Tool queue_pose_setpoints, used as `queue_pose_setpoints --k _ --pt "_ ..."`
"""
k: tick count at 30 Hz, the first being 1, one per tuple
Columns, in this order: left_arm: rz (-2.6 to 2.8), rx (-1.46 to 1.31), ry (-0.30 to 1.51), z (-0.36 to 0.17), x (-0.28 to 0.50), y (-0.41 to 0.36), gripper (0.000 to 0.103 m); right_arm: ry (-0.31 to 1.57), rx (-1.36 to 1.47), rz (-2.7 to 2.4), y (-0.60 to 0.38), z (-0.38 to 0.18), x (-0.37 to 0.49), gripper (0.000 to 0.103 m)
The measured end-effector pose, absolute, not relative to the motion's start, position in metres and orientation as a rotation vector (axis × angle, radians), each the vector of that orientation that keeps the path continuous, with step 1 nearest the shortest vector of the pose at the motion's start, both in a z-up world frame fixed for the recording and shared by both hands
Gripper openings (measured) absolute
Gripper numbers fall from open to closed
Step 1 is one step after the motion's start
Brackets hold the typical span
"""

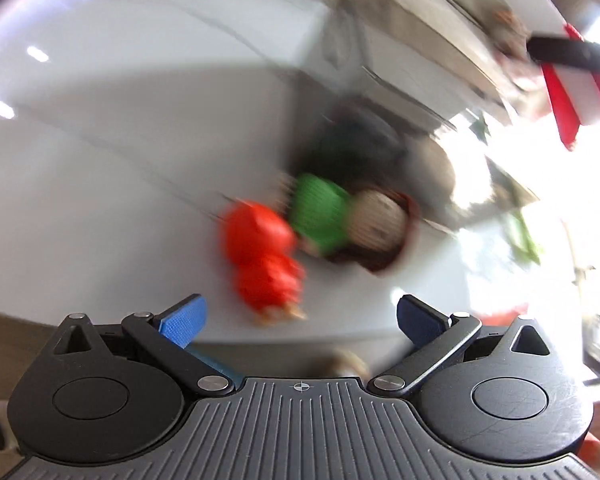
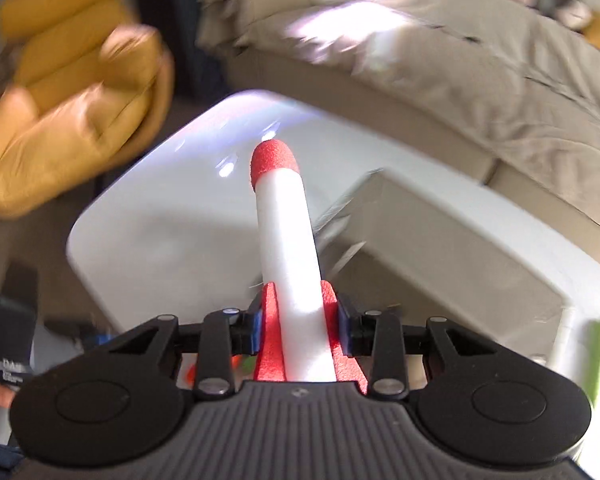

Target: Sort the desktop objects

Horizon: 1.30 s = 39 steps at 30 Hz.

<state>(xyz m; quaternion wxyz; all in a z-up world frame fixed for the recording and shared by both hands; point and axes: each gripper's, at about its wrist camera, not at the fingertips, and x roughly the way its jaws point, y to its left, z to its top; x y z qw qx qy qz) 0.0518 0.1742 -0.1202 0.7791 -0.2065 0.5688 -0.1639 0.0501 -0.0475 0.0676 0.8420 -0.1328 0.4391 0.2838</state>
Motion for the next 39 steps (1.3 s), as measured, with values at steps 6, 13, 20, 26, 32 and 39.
queue_pose_setpoints --k 6,13,20,26,32,39 --pt "-0.566 -0.56 1.27 -0.091 0.068 0.165 0.103 1.049 -0.234 0.464 -0.083 0.031 0.151 0.038" --pt "-0.535 -0.632 1.313 -0.106 0.075 0.157 0.103 1.31 -0.071 0.376 -0.085 -0.071 0.214 0.039" --pt "-0.395 -0.731 1.37 -0.141 0.082 0.187 0.103 1.43 0.051 0.33 -0.086 -0.111 0.241 0.053" --pt "-0.308 -0.637 1.298 -0.156 0.094 0.19 0.103 1.287 0.097 0.351 -0.121 -0.064 0.208 0.065" --pt "-0.228 -0.498 1.334 -0.168 0.096 0.164 0.103 1.019 0.27 0.473 -0.188 -0.019 0.14 0.074" --pt "-0.171 -0.294 1.359 -0.164 0.095 0.127 0.103 0.913 0.534 0.557 -0.236 -0.047 0.067 0.078"
